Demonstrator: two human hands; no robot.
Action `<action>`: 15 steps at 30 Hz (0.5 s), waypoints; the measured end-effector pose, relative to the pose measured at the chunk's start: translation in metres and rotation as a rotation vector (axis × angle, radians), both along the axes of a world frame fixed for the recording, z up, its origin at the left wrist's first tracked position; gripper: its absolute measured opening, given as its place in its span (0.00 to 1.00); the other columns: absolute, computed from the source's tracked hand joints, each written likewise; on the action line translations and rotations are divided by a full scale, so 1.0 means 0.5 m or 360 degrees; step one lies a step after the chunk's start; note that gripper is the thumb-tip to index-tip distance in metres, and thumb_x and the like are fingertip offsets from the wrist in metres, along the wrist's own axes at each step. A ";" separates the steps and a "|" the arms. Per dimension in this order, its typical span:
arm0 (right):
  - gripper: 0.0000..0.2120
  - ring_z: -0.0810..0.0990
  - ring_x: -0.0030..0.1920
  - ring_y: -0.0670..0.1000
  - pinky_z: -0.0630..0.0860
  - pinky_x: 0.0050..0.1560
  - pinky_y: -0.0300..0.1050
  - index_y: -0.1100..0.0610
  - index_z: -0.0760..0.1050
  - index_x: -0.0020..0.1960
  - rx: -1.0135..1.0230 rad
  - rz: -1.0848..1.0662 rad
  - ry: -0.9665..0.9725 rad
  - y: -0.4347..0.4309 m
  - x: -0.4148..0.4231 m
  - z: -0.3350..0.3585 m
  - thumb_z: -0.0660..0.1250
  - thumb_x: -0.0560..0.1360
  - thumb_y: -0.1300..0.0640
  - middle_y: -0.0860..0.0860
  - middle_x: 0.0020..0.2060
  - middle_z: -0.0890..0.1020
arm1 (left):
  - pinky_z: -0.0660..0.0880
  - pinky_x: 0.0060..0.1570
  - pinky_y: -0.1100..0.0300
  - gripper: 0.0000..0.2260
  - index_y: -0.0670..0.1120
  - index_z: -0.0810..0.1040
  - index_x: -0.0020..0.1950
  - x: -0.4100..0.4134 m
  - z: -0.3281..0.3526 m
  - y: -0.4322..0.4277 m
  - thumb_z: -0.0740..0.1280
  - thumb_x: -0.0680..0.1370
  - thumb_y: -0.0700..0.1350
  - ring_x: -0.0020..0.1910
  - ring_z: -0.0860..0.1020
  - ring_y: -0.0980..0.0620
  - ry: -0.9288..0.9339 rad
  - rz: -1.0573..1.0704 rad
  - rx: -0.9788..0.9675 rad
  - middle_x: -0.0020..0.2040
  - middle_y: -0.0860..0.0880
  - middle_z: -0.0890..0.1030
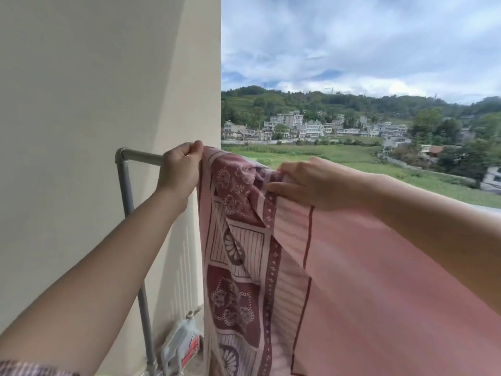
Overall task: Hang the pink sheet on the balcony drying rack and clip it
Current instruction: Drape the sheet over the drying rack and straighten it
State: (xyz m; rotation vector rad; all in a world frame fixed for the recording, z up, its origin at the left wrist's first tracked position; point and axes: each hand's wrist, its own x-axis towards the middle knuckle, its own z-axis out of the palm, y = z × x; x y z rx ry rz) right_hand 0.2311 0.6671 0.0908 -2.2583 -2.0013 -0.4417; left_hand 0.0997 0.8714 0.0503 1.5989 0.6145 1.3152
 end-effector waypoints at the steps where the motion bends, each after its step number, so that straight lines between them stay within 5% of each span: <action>1: 0.18 0.76 0.35 0.49 0.74 0.33 0.42 0.53 0.72 0.50 0.0013 -0.0013 0.0000 0.002 0.001 0.001 0.51 0.80 0.41 0.51 0.39 0.77 | 0.66 0.40 0.57 0.15 0.49 0.75 0.34 -0.004 0.009 0.020 0.61 0.78 0.53 0.37 0.67 0.50 -0.0041 0.0110 -0.0044 0.33 0.48 0.68; 6: 0.21 0.78 0.36 0.50 0.72 0.33 0.40 0.57 0.75 0.44 0.0121 -0.0176 0.0218 0.011 -0.001 0.001 0.53 0.79 0.42 0.51 0.37 0.79 | 0.63 0.32 0.60 0.13 0.45 0.77 0.41 -0.027 0.007 0.100 0.61 0.79 0.52 0.33 0.68 0.51 0.0061 0.0271 -0.0067 0.34 0.47 0.71; 10: 0.30 0.78 0.34 0.58 0.73 0.33 0.49 0.59 0.76 0.40 0.0185 -0.0304 0.0236 0.012 -0.005 -0.005 0.51 0.76 0.35 0.55 0.35 0.81 | 0.70 0.27 0.64 0.09 0.48 0.78 0.43 -0.047 -0.006 0.124 0.63 0.78 0.51 0.30 0.75 0.55 -0.0113 -0.0633 -0.0680 0.33 0.51 0.76; 15: 0.20 0.83 0.43 0.59 0.81 0.42 0.51 0.61 0.80 0.47 0.0321 -0.0456 0.0462 0.044 -0.019 0.015 0.59 0.79 0.45 0.56 0.43 0.84 | 0.71 0.24 0.65 0.13 0.42 0.79 0.42 -0.083 -0.044 0.106 0.58 0.81 0.42 0.25 0.74 0.56 0.0419 -0.1108 -0.0582 0.32 0.49 0.77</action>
